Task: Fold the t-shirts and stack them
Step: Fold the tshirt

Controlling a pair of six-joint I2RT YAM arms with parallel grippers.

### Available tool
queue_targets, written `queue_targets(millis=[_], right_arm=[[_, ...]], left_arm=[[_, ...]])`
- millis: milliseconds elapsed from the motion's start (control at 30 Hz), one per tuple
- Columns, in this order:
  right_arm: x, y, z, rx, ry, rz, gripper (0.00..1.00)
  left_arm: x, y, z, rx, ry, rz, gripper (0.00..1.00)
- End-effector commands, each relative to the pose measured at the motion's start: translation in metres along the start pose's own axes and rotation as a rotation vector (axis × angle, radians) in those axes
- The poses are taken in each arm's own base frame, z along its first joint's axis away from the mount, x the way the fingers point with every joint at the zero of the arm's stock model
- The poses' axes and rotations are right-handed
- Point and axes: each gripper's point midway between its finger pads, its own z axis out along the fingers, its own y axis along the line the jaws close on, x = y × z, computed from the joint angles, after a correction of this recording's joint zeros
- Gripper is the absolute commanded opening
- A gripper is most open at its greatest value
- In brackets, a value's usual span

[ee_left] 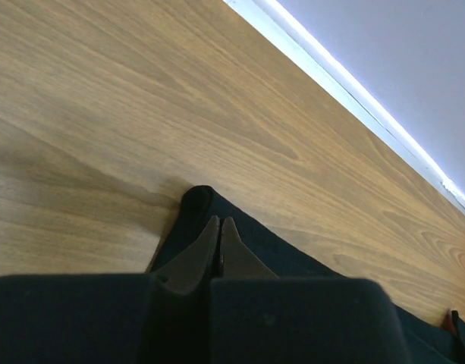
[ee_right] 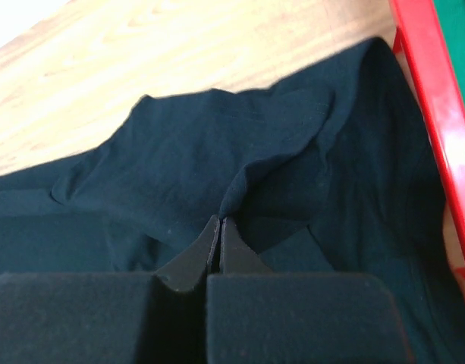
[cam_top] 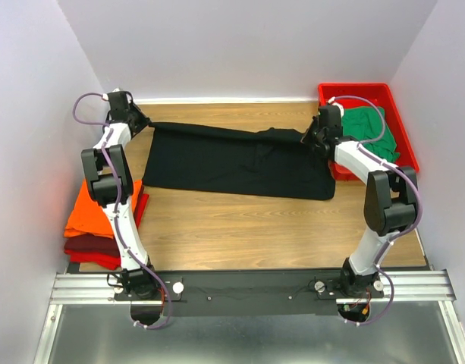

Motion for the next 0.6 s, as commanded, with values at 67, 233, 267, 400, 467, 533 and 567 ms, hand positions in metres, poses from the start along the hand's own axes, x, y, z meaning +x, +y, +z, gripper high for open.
queue_targets(millis=[67, 233, 267, 400, 467, 533, 567], right_arm=[[-0.007, 0.008, -0.017, -0.028, -0.036, 0.027, 0.00], [-0.002, 0.004, -0.023, -0.024, -0.030, 0.032, 0.00], [-0.001, 0.004, -0.024, -0.024, -0.030, 0.032, 0.00], [0.006, 0.000, -0.028, -0.020, -0.018, 0.037, 0.00], [0.011, 0.000, -0.030, -0.028, -0.004, 0.039, 0.00], [0.018, -0.001, -0.031, -0.029, 0.011, 0.042, 0.00], [0.021, -0.002, -0.031, -0.029, 0.016, 0.040, 0.01]], left_arm=[[-0.027, -0.010, -0.026, 0.039, -0.063, 0.002, 0.00], [-0.021, -0.004, -0.029, 0.027, -0.053, 0.000, 0.00], [-0.019, -0.005, -0.031, 0.029, -0.049, 0.000, 0.00], [-0.011, 0.002, -0.035, 0.016, -0.039, -0.007, 0.00], [-0.009, 0.005, -0.038, 0.004, -0.040, -0.008, 0.00], [-0.005, 0.008, -0.038, -0.002, -0.035, -0.009, 0.00], [-0.002, 0.011, -0.039, -0.004, -0.029, -0.011, 0.00]])
